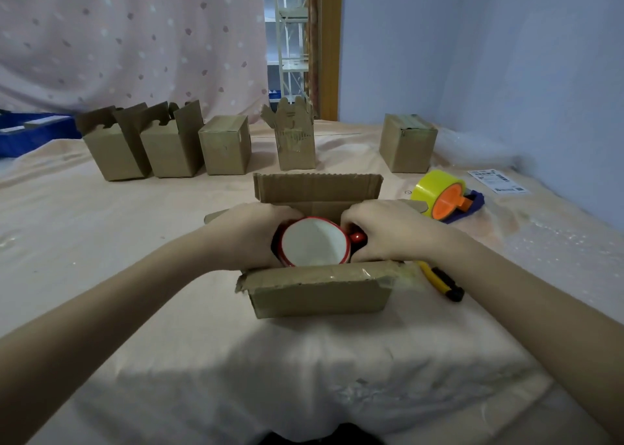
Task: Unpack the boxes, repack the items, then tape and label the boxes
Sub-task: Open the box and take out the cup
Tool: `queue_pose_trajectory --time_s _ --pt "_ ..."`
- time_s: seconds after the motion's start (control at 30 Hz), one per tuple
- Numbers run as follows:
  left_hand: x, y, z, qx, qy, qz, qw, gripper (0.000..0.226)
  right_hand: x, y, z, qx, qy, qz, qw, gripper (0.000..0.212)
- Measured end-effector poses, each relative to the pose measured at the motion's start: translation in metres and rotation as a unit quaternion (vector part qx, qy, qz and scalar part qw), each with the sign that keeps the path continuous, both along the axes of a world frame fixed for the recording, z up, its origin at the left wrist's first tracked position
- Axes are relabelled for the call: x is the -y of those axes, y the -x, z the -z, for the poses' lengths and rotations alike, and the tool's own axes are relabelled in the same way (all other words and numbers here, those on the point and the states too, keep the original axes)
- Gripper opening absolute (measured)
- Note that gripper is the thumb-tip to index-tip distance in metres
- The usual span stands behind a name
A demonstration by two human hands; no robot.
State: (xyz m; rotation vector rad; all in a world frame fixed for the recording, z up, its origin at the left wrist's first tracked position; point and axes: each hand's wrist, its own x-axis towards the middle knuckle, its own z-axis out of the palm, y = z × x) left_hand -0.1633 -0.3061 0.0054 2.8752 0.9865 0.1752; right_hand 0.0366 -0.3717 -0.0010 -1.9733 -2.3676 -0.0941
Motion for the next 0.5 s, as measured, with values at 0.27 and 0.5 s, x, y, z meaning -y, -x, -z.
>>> queue_pose_trajectory --time_s 0.27,0.5 --pt "-0.008 0.017 -0.021 0.188 0.135 0.041 0.972 0.083 0.012 -0.007 -0.038 -0.180 -0.040 -0.010 0.983 0.051" --pt "-0.009 0.020 -0.055 0.256 0.191 0.034 0.947 0.090 0.013 -0.011 -0.071 -0.252 -0.071 -0.061 0.963 0.052"
